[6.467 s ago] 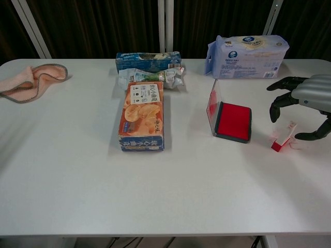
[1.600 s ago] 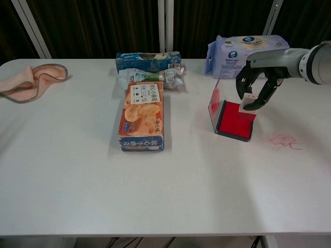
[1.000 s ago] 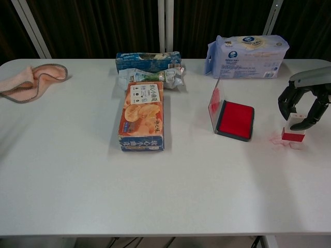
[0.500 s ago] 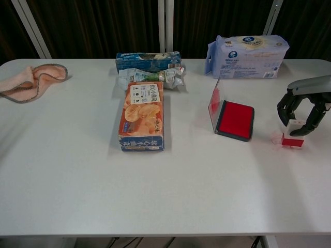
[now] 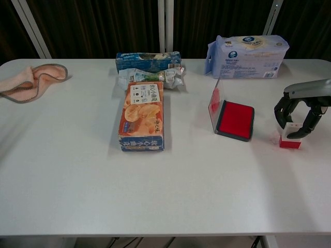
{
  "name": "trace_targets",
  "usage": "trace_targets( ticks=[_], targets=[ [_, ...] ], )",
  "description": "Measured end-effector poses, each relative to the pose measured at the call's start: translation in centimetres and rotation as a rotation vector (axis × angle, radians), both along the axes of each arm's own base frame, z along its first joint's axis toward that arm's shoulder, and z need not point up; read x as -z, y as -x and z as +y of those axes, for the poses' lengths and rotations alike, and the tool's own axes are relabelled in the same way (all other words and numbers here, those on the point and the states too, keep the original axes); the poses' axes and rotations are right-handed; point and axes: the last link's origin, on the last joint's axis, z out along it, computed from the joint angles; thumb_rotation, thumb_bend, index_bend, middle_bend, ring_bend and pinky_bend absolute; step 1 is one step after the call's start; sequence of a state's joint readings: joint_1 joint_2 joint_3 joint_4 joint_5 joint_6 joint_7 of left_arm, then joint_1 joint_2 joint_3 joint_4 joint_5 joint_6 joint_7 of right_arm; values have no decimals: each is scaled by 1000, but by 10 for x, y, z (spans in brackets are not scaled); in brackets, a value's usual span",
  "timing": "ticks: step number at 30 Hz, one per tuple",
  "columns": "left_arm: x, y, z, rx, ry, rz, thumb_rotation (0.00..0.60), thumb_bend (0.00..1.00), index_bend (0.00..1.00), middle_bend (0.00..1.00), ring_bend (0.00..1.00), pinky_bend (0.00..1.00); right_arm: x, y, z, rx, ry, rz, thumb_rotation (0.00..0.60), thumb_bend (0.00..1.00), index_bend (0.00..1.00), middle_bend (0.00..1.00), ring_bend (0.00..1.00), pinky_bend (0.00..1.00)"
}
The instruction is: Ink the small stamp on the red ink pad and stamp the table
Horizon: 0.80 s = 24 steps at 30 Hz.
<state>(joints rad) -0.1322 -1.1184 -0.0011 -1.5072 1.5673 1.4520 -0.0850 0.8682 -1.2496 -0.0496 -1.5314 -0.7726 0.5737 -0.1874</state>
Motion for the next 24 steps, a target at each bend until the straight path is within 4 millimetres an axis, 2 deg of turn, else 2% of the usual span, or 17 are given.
trace_targets(
  ticks=[24],
  targets=[
    [-1,0,0,0,0,0,448,14,13,70,77,175,-3,-1,2,-7,-5,-5,600,424,656,494,170,0]
  ],
)
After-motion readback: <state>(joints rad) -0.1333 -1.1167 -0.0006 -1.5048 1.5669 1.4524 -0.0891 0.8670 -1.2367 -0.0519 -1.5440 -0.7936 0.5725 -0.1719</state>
